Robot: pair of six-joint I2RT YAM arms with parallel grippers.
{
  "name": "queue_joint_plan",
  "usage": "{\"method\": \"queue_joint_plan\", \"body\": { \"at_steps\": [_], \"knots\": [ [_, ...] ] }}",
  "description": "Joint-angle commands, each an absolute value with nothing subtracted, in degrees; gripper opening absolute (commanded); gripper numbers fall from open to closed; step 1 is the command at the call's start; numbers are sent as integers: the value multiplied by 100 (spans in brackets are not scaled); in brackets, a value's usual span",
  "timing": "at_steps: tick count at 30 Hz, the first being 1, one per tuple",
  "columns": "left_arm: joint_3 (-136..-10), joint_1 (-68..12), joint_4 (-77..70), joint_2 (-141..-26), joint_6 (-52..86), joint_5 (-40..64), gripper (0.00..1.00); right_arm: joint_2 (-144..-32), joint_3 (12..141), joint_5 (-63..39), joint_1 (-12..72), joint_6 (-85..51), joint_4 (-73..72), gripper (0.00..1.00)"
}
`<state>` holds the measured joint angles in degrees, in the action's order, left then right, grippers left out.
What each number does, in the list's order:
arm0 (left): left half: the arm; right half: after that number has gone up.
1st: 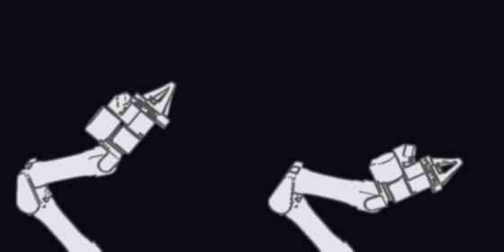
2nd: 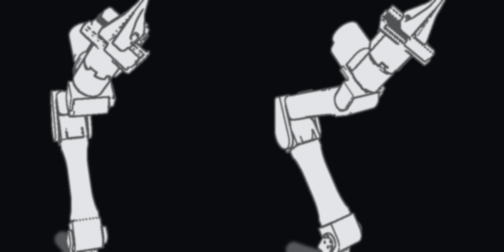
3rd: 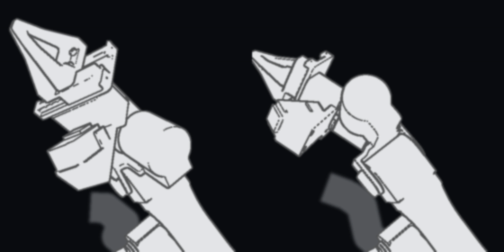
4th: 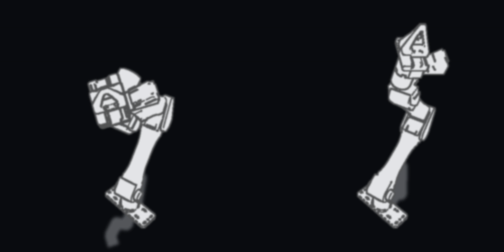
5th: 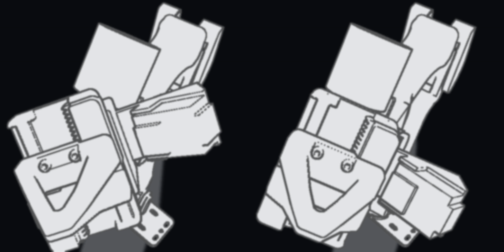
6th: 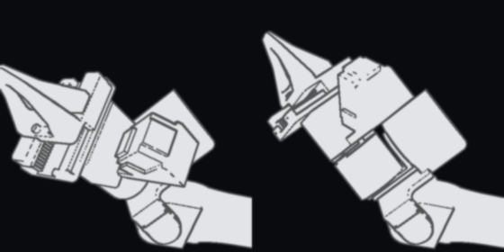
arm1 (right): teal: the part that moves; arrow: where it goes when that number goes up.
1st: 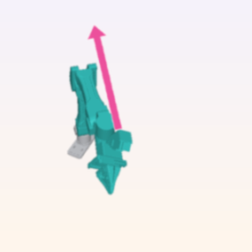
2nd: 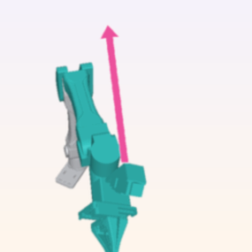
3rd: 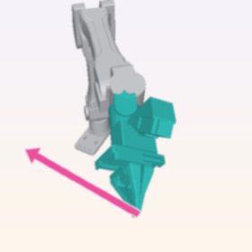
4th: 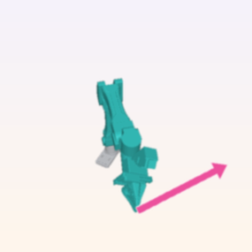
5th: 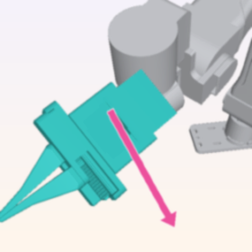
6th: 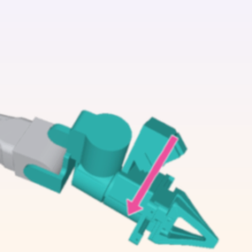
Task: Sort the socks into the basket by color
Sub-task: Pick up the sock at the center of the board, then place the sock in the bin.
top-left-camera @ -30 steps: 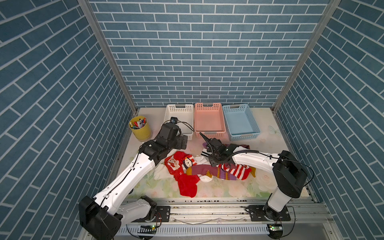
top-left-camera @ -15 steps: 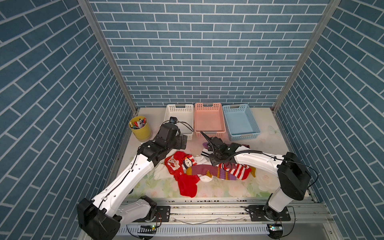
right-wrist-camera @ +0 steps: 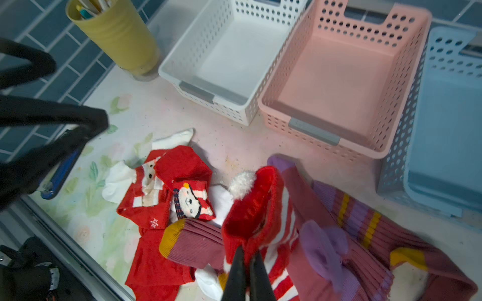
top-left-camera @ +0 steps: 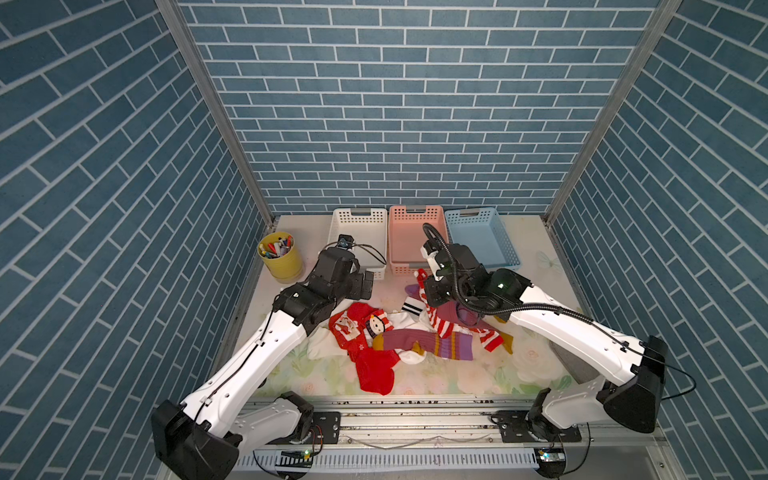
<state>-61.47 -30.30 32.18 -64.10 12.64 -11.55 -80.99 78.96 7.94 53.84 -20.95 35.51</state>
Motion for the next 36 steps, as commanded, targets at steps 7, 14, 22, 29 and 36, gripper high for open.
{"method": "queue_joint_plan", "body": {
  "at_steps": [7,14,22,29,36],
  "knots": [
    [-6073,-3050,3198,-6269,1361,-1197,100,-8429,9267,1093,5401,-1277,3743,0],
    [-5886,-3059,3157,-6048,1504,-1154,100,-9185,10513,1060,5135,-828,3867,0],
    [-5757,-3053,3231,-5797,1565,-1159,100,-10218,11763,554,4401,-693,3973,0],
    [-5704,-3058,3297,-5685,1574,-1202,100,-11333,13117,315,3984,-633,4377,0],
    [-5663,-3053,3364,-5623,1582,-1265,100,-12187,13965,188,3721,-682,4710,0]
  ]
}}
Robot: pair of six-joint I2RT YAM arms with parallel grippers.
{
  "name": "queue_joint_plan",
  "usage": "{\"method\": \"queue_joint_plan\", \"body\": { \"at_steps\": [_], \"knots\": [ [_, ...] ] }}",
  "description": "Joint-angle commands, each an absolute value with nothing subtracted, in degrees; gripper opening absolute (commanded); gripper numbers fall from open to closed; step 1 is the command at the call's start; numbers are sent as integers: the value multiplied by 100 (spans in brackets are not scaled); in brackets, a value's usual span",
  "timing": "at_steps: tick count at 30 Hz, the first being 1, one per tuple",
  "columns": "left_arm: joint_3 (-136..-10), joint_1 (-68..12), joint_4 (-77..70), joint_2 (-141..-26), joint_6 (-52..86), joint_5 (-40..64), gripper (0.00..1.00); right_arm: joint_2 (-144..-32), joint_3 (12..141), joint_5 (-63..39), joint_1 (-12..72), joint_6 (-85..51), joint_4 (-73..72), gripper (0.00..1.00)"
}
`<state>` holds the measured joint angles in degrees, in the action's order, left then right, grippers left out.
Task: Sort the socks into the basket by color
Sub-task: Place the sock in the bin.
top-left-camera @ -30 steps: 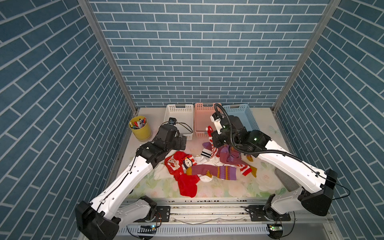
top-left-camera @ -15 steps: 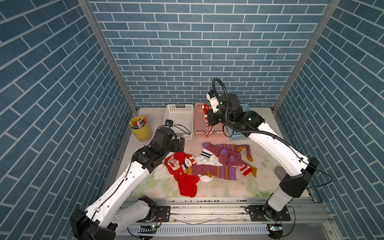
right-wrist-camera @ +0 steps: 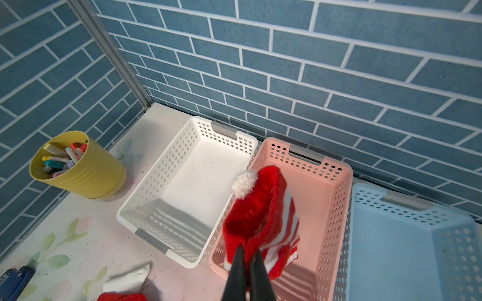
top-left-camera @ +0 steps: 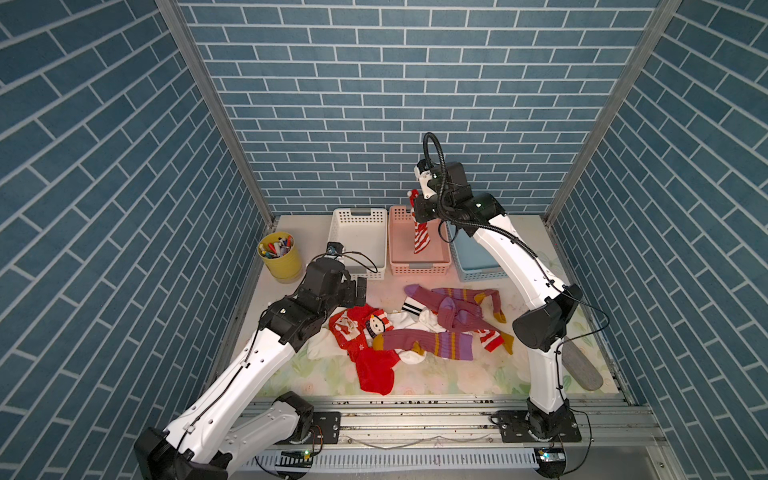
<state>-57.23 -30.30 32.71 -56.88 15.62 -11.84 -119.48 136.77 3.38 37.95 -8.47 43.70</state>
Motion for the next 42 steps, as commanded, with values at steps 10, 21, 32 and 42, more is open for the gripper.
{"method": "queue_joint_plan", "body": {
  "at_steps": [10,21,32,42],
  "knots": [
    [-5685,-3058,3418,-5607,1582,-1267,100,-12962,14297,17,3438,-1027,5036,12],
    [-5669,-3051,3368,-5647,1560,-1157,100,-12613,13863,12,3439,-932,4932,44],
    [-5590,-3053,3247,-5828,1657,-957,100,-11305,11735,-63,3439,-1161,4057,46],
    [-5038,-3406,2820,-6075,2257,-602,100,-9920,9426,-114,3445,-1591,3212,48]
  ]
}}
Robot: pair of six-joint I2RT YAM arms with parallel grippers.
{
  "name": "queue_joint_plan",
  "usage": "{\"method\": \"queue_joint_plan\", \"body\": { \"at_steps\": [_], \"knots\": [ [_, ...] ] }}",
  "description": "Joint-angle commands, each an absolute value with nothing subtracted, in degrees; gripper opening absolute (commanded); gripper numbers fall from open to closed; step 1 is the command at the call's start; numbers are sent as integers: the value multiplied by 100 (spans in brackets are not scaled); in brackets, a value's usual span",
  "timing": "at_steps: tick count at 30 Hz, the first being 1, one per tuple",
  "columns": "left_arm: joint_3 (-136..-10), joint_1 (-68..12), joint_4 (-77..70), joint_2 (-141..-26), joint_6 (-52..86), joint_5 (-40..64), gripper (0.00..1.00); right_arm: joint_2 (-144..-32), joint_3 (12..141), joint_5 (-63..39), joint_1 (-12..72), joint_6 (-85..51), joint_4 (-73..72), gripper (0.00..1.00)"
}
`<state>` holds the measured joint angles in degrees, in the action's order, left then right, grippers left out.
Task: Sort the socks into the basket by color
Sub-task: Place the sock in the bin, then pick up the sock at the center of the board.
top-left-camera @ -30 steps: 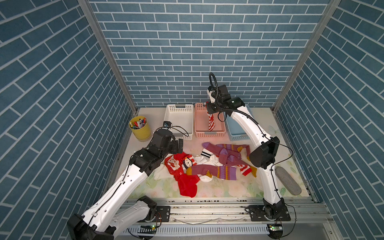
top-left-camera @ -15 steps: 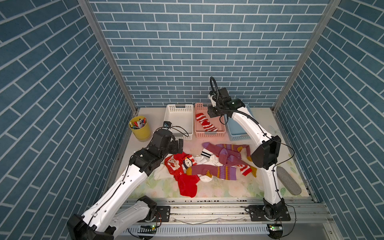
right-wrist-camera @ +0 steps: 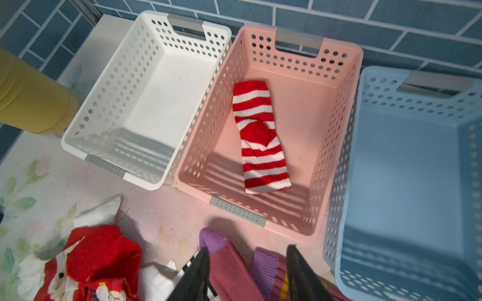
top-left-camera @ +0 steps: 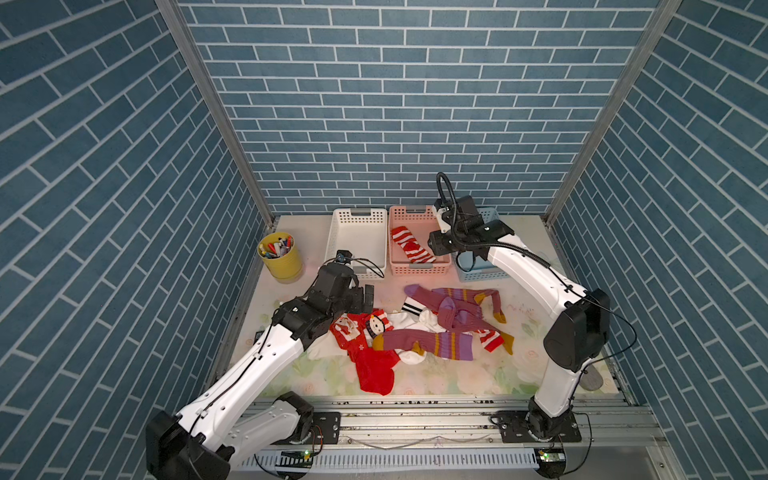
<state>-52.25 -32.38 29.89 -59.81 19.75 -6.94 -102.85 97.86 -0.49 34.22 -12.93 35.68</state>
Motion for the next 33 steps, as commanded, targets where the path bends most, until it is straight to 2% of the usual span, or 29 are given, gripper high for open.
{"method": "queue_joint_plan", "body": {
  "at_steps": [1,17,33],
  "knots": [
    [-4988,-3477,2791,-6145,2326,-639,100,-9811,9243,-132,3445,-1637,3178,48],
    [-5669,-4432,2490,-7465,2390,-879,100,-7957,6896,322,3472,-2238,3490,50],
    [-6771,-5089,2280,-8989,2026,-568,99,-6836,5710,1065,3472,-2994,4449,51]
  ]
}}
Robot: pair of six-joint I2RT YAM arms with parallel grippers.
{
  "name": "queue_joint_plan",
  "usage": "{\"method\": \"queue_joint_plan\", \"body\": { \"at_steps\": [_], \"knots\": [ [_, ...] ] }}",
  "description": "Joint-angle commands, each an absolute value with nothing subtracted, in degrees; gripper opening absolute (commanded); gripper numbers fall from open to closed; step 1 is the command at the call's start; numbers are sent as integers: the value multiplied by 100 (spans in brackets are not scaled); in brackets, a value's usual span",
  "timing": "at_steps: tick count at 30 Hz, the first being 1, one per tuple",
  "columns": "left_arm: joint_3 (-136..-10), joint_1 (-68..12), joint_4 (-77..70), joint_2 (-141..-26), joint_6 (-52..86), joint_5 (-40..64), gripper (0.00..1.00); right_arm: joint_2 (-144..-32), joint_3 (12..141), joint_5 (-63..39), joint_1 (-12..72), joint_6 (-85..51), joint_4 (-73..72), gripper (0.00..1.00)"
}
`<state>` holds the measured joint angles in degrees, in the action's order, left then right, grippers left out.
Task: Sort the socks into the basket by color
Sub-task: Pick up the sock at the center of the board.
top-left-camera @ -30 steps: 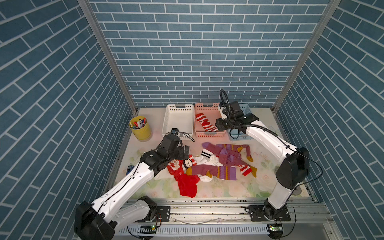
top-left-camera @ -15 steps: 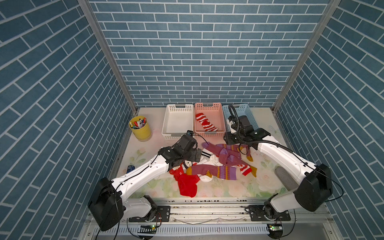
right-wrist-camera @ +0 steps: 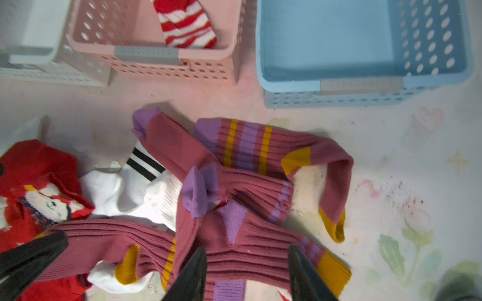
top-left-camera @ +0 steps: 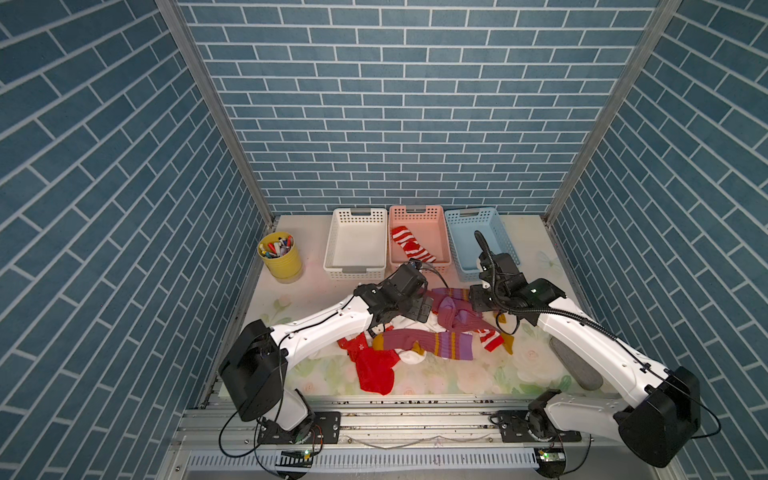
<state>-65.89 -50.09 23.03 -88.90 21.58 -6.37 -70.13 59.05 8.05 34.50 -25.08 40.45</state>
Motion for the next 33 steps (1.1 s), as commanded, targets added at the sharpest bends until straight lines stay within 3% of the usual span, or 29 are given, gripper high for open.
{"method": "queue_joint_plan", "body": {
  "at_steps": [1,14,33],
  "knots": [
    [-6785,-5097,2258,-9016,2013,-540,100,-6777,5601,1042,3472,-3086,4494,50],
    [-6737,-5106,2155,-9092,1953,-568,100,-5420,4404,848,3480,-3978,5262,47],
    [-6680,-5102,2092,-9073,1920,-469,100,-5778,3827,1043,3481,-4073,4655,43]
  ]
}}
